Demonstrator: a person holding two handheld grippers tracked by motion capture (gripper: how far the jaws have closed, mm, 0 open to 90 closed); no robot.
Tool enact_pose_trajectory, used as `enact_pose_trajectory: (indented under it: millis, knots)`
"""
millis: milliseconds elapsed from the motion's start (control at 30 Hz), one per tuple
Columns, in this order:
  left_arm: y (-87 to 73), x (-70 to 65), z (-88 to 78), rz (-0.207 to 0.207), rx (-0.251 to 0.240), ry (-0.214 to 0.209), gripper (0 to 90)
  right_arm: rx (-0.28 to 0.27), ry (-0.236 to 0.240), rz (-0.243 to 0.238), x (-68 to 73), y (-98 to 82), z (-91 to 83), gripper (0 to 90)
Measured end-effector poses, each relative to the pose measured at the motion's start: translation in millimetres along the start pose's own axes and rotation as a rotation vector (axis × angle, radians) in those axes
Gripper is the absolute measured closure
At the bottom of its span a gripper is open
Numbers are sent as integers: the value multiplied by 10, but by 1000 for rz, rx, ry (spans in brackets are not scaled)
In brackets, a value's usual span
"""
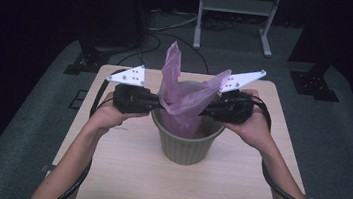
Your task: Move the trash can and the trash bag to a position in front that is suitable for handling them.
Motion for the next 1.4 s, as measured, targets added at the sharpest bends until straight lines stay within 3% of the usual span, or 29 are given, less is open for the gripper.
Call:
enact_pose_trajectory:
  millis: [333, 467, 667, 1133, 1267, 1400]
  knots:
    - [-12, 109, -85, -45, -5, 45, 892, 8, -83, 78, -231, -207, -279, 900]
    - [10, 111, -86, -39, -1, 49, 891, 6, -95, 85, -253, -235, -360, 900]
    - [-19, 142, -109, -63, 0, 56, 893, 17, -123, 103, -284, -306, -471, 900]
    - [-85, 150, -73, -48, 31, 73, 900, 51, -85, 101, -203, -536, -542, 900]
    - [-111, 136, -71, -29, 40, 72, 900, 54, 14, 77, -106, -585, -538, 851]
    - [-137, 128, -94, -22, 38, 65, 900, 60, 23, 69, -101, -610, -561, 818]
Point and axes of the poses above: each handheld gripper's, and its own axes: z roughly forward along the jaws, y roughly out of its top, x roughly to its left, the point moved 8 cm from there along z, roughly forward along the jaws, and after that the axes turned 6 degrees about x, right-handed, at the moved point
